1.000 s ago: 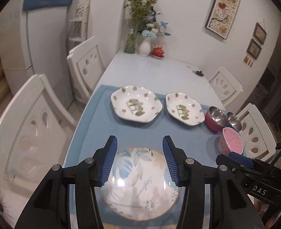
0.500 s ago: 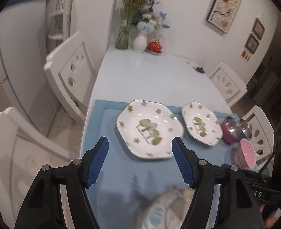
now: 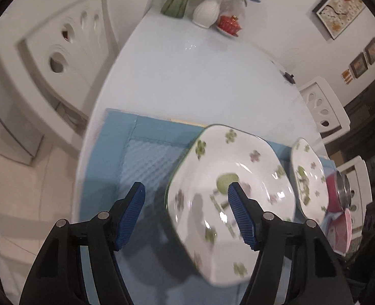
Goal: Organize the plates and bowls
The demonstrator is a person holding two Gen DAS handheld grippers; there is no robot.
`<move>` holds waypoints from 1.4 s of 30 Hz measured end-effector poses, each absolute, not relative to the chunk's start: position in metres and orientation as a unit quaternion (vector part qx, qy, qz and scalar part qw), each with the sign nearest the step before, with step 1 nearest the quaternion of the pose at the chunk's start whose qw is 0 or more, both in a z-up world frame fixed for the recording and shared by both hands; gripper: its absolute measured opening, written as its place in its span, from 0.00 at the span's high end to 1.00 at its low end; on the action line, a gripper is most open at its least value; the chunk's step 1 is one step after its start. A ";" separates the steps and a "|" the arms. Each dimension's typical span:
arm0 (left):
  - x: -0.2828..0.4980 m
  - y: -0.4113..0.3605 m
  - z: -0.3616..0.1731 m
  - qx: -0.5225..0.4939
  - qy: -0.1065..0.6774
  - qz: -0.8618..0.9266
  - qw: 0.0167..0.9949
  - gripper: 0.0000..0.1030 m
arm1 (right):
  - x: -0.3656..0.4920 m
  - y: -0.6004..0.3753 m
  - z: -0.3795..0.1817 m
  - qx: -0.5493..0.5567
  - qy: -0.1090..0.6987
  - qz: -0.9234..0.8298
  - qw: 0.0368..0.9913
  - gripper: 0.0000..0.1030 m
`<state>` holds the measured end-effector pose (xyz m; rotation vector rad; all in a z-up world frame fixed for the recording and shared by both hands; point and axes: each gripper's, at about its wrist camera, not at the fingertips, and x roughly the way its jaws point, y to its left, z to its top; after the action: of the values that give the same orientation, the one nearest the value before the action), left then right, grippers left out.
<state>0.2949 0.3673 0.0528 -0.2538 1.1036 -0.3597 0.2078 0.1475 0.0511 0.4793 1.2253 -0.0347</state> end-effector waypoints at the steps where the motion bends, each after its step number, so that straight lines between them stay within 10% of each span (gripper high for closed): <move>1: 0.300 0.365 0.048 -0.122 0.523 -0.173 0.826 0.41 | 0.212 0.146 0.048 0.223 0.569 -0.015 0.791 0.44; 10: 0.316 0.362 0.024 -0.137 0.525 -0.200 0.816 0.47 | 0.244 0.146 0.027 0.210 0.559 -0.002 0.802 0.50; 17: 0.311 0.357 0.021 -0.110 0.506 -0.201 0.831 0.74 | 0.260 0.156 0.028 0.163 0.548 0.013 0.820 0.60; 42: 0.254 0.377 0.055 -0.080 0.462 -0.228 0.853 0.75 | 0.205 0.184 0.056 0.054 0.522 0.080 0.848 0.67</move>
<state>0.2539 0.3769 0.0546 -0.1692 0.9715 -0.4805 0.2052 0.1843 0.0561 0.1142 1.1000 0.1677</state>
